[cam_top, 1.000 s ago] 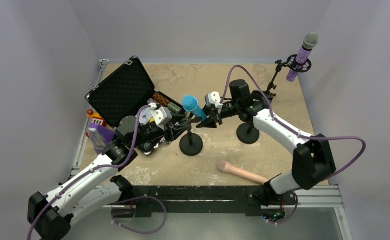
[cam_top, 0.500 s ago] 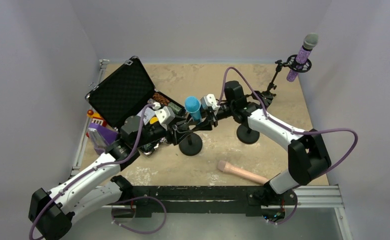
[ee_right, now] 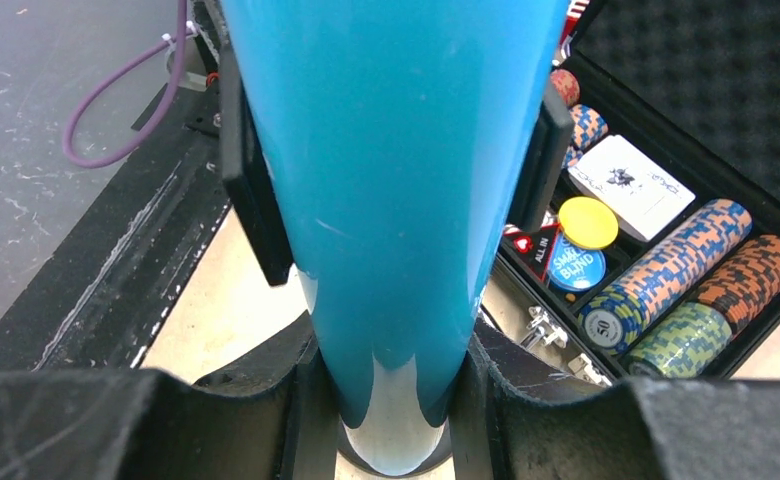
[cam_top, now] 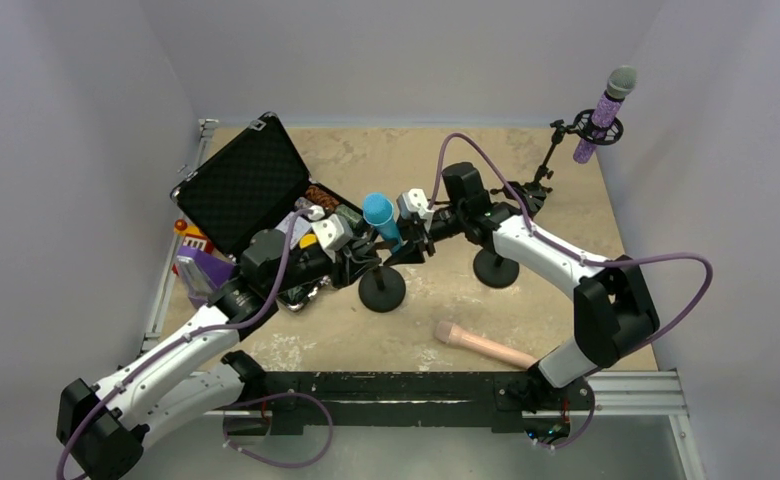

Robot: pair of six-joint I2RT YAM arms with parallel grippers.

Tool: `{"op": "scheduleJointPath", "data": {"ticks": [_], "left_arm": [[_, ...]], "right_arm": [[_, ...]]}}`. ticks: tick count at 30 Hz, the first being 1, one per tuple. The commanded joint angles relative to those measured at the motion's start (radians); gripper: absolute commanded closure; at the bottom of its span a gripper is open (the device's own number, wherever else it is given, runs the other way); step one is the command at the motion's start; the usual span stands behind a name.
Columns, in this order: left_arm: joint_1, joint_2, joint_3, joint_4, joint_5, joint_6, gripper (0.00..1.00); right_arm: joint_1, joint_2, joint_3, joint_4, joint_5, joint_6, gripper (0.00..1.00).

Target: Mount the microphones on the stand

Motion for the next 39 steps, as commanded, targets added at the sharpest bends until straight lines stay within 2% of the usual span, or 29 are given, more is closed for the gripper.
{"op": "scheduleJointPath", "data": {"ticks": [1, 6, 10, 11, 12, 13, 14, 15, 16, 17, 18, 24, 31, 33, 36, 39], "left_arm": [[0.01, 0.041, 0.064, -0.022, 0.02, 0.019, 1.0], [0.014, 0.074, 0.094, -0.014, 0.036, -0.001, 1.0], [0.017, 0.067, 0.097, -0.027, 0.022, -0.006, 1.0], [0.018, 0.065, 0.096, -0.033, 0.007, -0.009, 0.91], [0.019, 0.062, 0.095, -0.039, -0.014, -0.017, 0.77], [0.019, 0.057, 0.092, -0.04, -0.03, -0.024, 0.58], [0.019, 0.049, 0.087, -0.04, -0.045, -0.029, 0.41], [0.019, 0.04, 0.085, -0.04, -0.056, -0.034, 0.27], [0.019, 0.031, 0.083, -0.045, -0.066, -0.035, 0.18], [0.019, 0.021, 0.084, -0.053, -0.076, -0.035, 0.14], [0.019, 0.007, 0.086, -0.065, -0.085, -0.028, 0.11], [0.018, -0.059, 0.092, -0.162, -0.098, 0.015, 0.08], [0.019, -0.157, 0.016, -0.218, -0.02, 0.043, 0.08], [0.02, -0.162, -0.03, -0.177, 0.021, 0.043, 0.09], [0.019, -0.143, -0.119, -0.001, 0.096, 0.072, 0.14], [0.018, -0.062, -0.145, 0.132, 0.103, 0.067, 0.16]], "right_arm": [[0.025, 0.028, 0.091, -0.124, 0.022, -0.065, 1.0], [0.063, 0.071, 0.155, -0.261, 0.105, -0.145, 1.0], [0.063, 0.069, 0.161, -0.316, 0.115, -0.176, 1.0], [0.063, 0.067, 0.161, -0.321, 0.111, -0.178, 1.0], [0.063, 0.064, 0.165, -0.33, 0.103, -0.177, 1.0], [0.061, 0.066, 0.171, -0.34, 0.092, -0.176, 0.96], [0.057, 0.067, 0.179, -0.351, 0.078, -0.173, 0.88], [0.05, 0.067, 0.188, -0.364, 0.057, -0.167, 0.75], [0.038, 0.068, 0.201, -0.372, 0.033, -0.148, 0.58], [0.023, 0.068, 0.214, -0.377, 0.014, -0.124, 0.27], [0.009, 0.066, 0.228, -0.393, -0.004, -0.119, 0.16], [-0.052, -0.008, 0.257, -0.425, 0.018, -0.121, 0.1], [-0.087, -0.057, 0.394, -0.582, 0.04, -0.173, 0.07], [-0.087, -0.049, 0.458, -0.663, 0.053, -0.206, 0.06], [-0.087, -0.049, 0.534, -0.756, 0.058, -0.239, 0.06], [-0.087, -0.047, 0.557, -0.766, 0.056, -0.178, 0.05]]}}
